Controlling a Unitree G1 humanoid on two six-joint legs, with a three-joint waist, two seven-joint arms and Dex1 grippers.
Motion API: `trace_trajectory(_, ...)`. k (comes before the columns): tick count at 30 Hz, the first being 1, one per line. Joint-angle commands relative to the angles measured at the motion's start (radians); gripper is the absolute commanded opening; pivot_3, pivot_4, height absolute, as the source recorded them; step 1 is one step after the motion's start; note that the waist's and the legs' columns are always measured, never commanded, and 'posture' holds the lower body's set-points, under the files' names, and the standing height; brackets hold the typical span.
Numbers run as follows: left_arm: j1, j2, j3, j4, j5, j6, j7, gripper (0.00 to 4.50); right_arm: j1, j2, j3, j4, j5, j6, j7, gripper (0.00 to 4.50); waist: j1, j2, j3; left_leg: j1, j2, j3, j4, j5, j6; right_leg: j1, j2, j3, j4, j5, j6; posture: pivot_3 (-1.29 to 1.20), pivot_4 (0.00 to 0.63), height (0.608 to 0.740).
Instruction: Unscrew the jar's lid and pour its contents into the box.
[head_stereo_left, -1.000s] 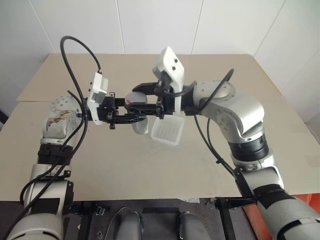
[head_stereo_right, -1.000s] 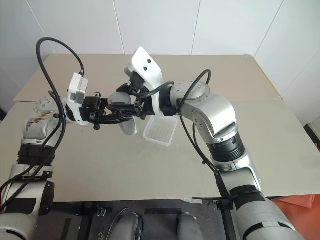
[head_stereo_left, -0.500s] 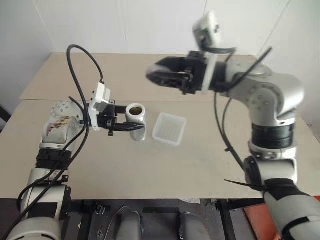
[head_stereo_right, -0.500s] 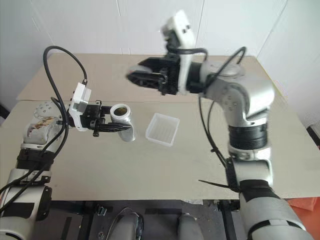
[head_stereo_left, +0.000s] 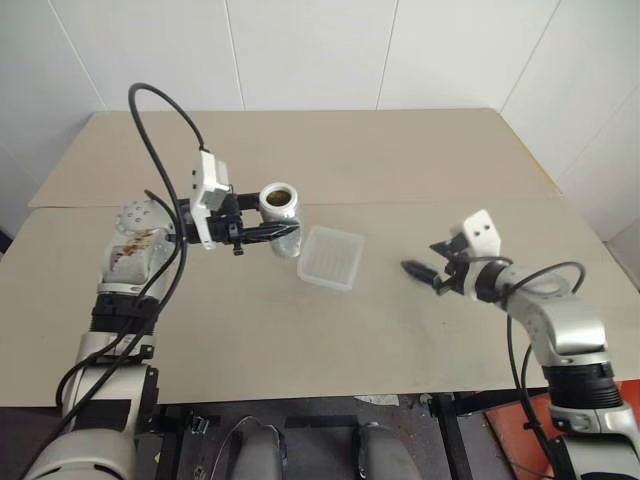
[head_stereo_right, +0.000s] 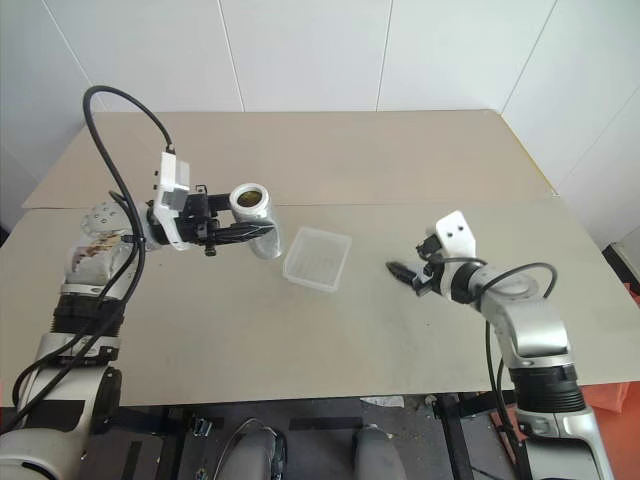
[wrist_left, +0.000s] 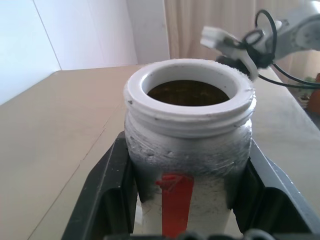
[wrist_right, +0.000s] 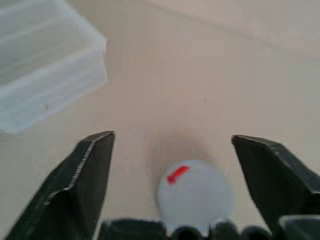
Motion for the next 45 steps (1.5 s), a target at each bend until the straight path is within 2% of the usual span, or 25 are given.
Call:
trace_trajectory(1,-0.036,-0.014,0.003,-0.001,0.028,-0.047,0.049,2.25,-0.001,-0.02,-0.008,-0.015,-0.013,-0.034,0.015,4.43,0.003,0.0,0.0,-0.001,0.0,0.0,0.0,0.0,0.0,0.0,0.0,0.0,0.0,0.0,0.0,0.0,0.15,0.74)
trace_trajectory(8,-0.087,-0.038,-0.043,0.078,0.205,-0.181,0.225,2.25,-0.025,-0.145,-0.066,-0.158,0.096,0.128,0.126,4.43,0.018,0.0,0.0,-0.001,0.0,0.0,0.001,0.0,0.0,0.0,0.0,-0.001,-0.001,0.0,0.0,0.0,0.15,0.74)
trace_trajectory(12,-0.174,-0.033,-0.138,0.206,0.466,-0.47,0.444,2.25,-0.1,-0.228,-0.113,-0.272,0.239,0.302,0.189,4.43,0.021,0.0,0.0,-0.001,0.0,-0.001,0.001,0.0,0.0,0.0,-0.001,-0.001,-0.001,0.0,0.0,0.0,0.15,0.74)
trace_trajectory(15,-0.269,0.048,-0.324,0.273,0.885,-0.857,0.76,2.25,-0.19,-0.28,-0.115,-0.318,0.357,0.434,0.244,4.43,0.021,-0.001,0.0,-0.002,0.0,-0.001,0.0,0.0,0.0,0.0,-0.001,-0.001,-0.002,0.0,0.0,0.0,0.15,0.74)
trace_trajectory(17,-0.334,0.091,-0.444,0.306,1.132,-0.967,0.98,2.25,-0.22,-0.306,-0.099,-0.33,0.389,0.465,0.261,4.43,0.025,-0.001,0.0,-0.002,0.0,-0.001,0.0,0.0,0.0,0.0,-0.001,-0.001,-0.003,0.0,0.0,0.0,0.15,0.74)
trace_trajectory(20,-0.457,0.124,-0.681,0.326,1.548,-0.921,1.337,2.25,-0.245,-0.326,-0.071,-0.349,0.395,0.449,0.273,4.43,0.036,-0.001,0.0,-0.003,-0.001,0.0,0.0,0.0,0.0,0.0,-0.002,-0.002,-0.004,0.0,0.0,0.0,0.15,0.74)
trace_trajectory(26,-0.577,0.016,-0.928,0.432,1.862,-0.763,1.615,2.25,-0.285,-0.312,-0.071,-0.339,0.401,0.449,0.244,4.43,0.041,-0.001,0.0,-0.006,-0.003,0.0,0.001,0.0,0.0,-0.002,-0.004,-0.003,-0.002,0.0,0.002,0.0,0.15,0.74)
trace_trajectory(31,-0.574,-0.052,-1.0,0.439,1.935,-0.676,1.688,2.25,-0.284,-0.299,-0.114,-0.357,0.434,0.474,0.204,4.43,0.042,-0.001,0.0,-0.009,-0.004,0.0,0.001,0.0,0.0,-0.004,-0.005,-0.003,0.001,0.0,0.002,0.0,0.15,0.74)
trace_trajectory(39,-0.578,-0.049,-1.016,0.476,1.948,-0.609,1.72,2.25,-0.253,-0.297,-0.156,-0.394,0.491,0.484,0.152,4.43,0.04,-0.001,0.0,-0.007,-0.003,0.0,0.001,0.0,0.0,-0.003,-0.005,-0.003,0.001,0.0,0.002,0.0,0.15,0.74)
trace_trajectory(42,-0.577,-0.052,-0.977,0.499,1.89,-0.62,1.691,2.25,-0.248,-0.297,-0.145,-0.398,0.494,0.465,0.149,4.43,0.04,-0.001,0.0,-0.007,-0.004,0.0,0.001,0.0,0.0,-0.003,-0.005,-0.003,0.001,0.0,0.002,0.0,0.15,0.74)
trace_trajectory(45,-0.551,-0.055,-0.891,0.521,1.736,-0.672,1.604,2.25,-0.246,-0.297,-0.142,-0.393,0.496,0.454,0.153,4.43,0.04,-0.001,0.0,-0.007,-0.004,0.0,0.001,0.0,0.0,-0.003,-0.005,-0.003,0.001,0.0,0.002,0.0,0.15,0.74)
